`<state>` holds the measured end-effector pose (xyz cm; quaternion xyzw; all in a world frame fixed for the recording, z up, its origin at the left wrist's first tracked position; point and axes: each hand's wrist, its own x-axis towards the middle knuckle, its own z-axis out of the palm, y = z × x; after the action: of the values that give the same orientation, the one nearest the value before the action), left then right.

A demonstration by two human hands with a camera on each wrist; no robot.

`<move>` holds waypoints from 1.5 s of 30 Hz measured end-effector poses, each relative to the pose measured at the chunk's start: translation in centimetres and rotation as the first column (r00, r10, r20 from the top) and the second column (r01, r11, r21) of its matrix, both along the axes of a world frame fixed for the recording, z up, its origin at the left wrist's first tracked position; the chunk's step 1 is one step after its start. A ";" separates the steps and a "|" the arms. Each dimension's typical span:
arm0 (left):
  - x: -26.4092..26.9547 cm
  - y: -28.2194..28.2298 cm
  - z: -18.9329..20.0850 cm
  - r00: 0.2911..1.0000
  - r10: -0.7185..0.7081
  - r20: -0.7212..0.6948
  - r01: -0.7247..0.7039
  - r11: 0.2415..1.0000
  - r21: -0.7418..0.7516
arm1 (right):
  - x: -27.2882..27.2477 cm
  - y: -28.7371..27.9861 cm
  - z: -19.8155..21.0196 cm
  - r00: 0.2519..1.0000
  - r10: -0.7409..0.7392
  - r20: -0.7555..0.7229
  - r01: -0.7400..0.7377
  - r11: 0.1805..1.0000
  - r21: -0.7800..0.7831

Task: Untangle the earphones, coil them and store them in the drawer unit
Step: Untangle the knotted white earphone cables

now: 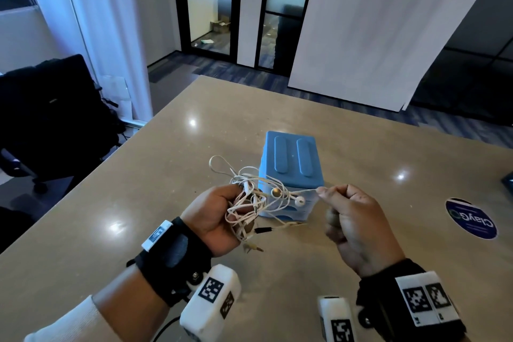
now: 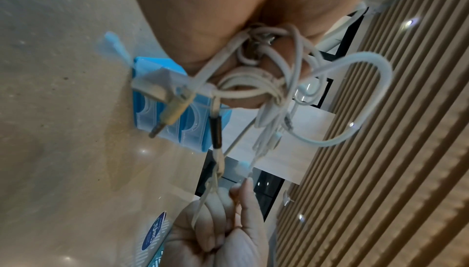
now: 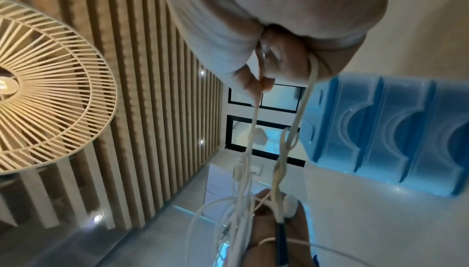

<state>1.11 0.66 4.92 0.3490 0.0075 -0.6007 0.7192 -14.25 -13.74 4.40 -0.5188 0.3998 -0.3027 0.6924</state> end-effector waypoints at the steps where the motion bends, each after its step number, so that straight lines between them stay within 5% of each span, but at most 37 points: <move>1: 0.0 0.0 -0.1 1.000 -0.011 -0.002 0.011 1.000 -0.010 | 0.1 0.1 -0.1 0.999 -0.031 0.024 0.031 0.999 0.009; 3: -0.2 0.0 0.0 0.999 -0.016 0.040 0.016 1.000 0.003 | 0.3 0.4 -0.2 1.000 -0.022 0.010 0.023 0.999 -0.040; 8: -1.3 -0.4 -0.3 0.989 -0.070 0.133 0.069 0.998 0.013 | 0.4 1.3 -0.5 0.925 0.264 -0.274 -0.318 0.932 -0.175; 11: -1.0 0.0 -0.4 0.995 -0.042 0.088 0.043 0.999 -0.011 | 0.4 0.8 -0.7 0.968 0.059 -0.245 -0.126 0.955 -0.268; 13: -0.4 0.1 -0.5 0.999 -0.018 0.040 0.019 0.999 -0.038 | 0.4 0.6 -0.7 0.991 -0.061 -0.123 0.039 0.985 -0.169; 16: 0.0 0.2 -1.1 1.000 -0.024 0.016 0.025 0.997 -0.066 | 0.7 1.2 -0.1 0.996 -0.077 0.054 0.077 0.997 -0.002; 20: -0.3 0.0 -1.3 0.997 -0.060 0.055 0.061 0.998 -0.008 | 0.4 1.5 0.5 0.982 0.186 -0.019 -0.186 0.982 0.043; 24: -0.6 0.1 -1.4 0.988 -0.091 0.128 0.089 0.996 0.023 | 0.2 1.6 0.3 0.850 0.345 -0.399 -0.472 0.834 -0.285; 27: -0.7 -0.1 -1.0 0.988 -0.096 0.123 0.094 0.995 0.019 | 0.3 2.0 0.5 0.839 0.454 -0.299 -0.527 0.815 -0.242; 33: -1.1 -0.3 -0.6 0.981 -0.058 0.184 0.059 0.998 -0.002 | 0.3 2.1 1.0 0.863 0.423 -0.275 -0.500 0.791 -0.352; 39: -2.4 -0.9 -0.7 0.920 -0.044 0.390 0.048 0.999 0.000 | 0.8 2.9 2.2 0.950 0.294 -0.109 -0.313 0.902 -0.298; 45: -2.8 -1.0 -0.7 0.872 -0.065 0.486 0.034 0.997 0.073 | 0.6 2.3 1.8 0.979 0.131 -0.158 -0.180 0.915 -0.361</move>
<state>-1.70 -0.33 4.22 0.5111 -0.1645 -0.5112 0.6711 -13.66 -11.47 6.22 -0.6898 0.3369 -0.2823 0.5753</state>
